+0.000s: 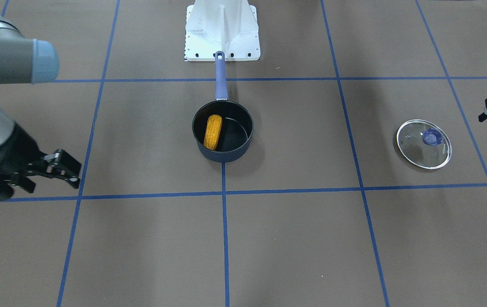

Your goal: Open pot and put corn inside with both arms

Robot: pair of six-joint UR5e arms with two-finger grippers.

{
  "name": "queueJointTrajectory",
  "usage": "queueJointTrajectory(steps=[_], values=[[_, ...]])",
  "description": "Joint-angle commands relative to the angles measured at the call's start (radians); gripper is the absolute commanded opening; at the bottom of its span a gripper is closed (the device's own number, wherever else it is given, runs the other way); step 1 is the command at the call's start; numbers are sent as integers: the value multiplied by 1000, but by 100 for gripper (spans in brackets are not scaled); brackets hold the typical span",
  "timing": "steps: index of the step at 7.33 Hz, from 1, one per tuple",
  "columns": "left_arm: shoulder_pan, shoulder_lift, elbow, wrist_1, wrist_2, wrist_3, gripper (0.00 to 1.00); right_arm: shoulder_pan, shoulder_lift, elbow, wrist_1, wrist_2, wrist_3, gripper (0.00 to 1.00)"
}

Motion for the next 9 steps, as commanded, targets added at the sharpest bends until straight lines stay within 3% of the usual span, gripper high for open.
queueJointTrajectory(steps=[1, 4, 7, 9], values=[[-69, -53, 27, 124, -5, 132, 98, 150, -150, 4, 2, 100, -253, 100], [-154, -98, 113, 141, -8, 225, 98, 319, -321, -5, 1, 100, -499, 100], [-198, -98, 126, 144, -3, 229, 98, 350, -398, -12, 2, 100, -525, 100], [-223, -99, 125, 147, -6, 229, 98, 350, -395, -7, 4, 94, -515, 100]])
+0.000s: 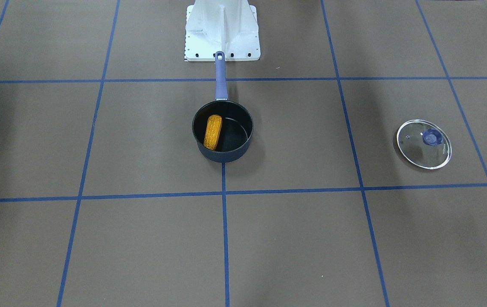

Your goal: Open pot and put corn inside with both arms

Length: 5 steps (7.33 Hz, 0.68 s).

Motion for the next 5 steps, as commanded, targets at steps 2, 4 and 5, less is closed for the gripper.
queueJointTrajectory(steps=[2, 4, 5], values=[[-16, 0, -5, 1, -1, 0, 98, 1, -9, 2, 16, -11, -4, 100], [-18, 3, -8, 1, -2, 0, 98, 1, -23, 0, 21, -11, -6, 100], [-18, 4, -8, 1, -4, 0, 98, 1, -32, -3, 32, -11, -6, 100]])
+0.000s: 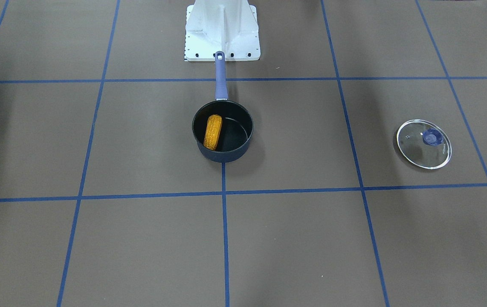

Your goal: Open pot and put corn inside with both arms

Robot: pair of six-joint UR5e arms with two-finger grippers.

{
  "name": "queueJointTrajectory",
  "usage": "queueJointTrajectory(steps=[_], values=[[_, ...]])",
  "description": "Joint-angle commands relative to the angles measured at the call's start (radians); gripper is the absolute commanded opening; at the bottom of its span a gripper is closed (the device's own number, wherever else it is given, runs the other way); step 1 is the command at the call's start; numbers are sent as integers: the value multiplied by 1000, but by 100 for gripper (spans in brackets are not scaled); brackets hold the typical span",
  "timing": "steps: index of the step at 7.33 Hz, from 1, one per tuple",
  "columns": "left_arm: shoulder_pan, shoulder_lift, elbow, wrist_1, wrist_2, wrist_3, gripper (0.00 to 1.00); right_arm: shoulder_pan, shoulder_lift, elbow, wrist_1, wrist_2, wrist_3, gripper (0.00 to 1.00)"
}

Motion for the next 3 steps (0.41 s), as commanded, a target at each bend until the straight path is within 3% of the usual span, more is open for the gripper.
queueJointTrajectory(steps=[1, 3], values=[[0, 12, -1, -3, -1, 0, 98, 0, -13, -4, 20, 0, 0, 100], [0, 9, -2, -2, -3, 0, 98, 0, -14, -11, 20, 0, 6, 100]])
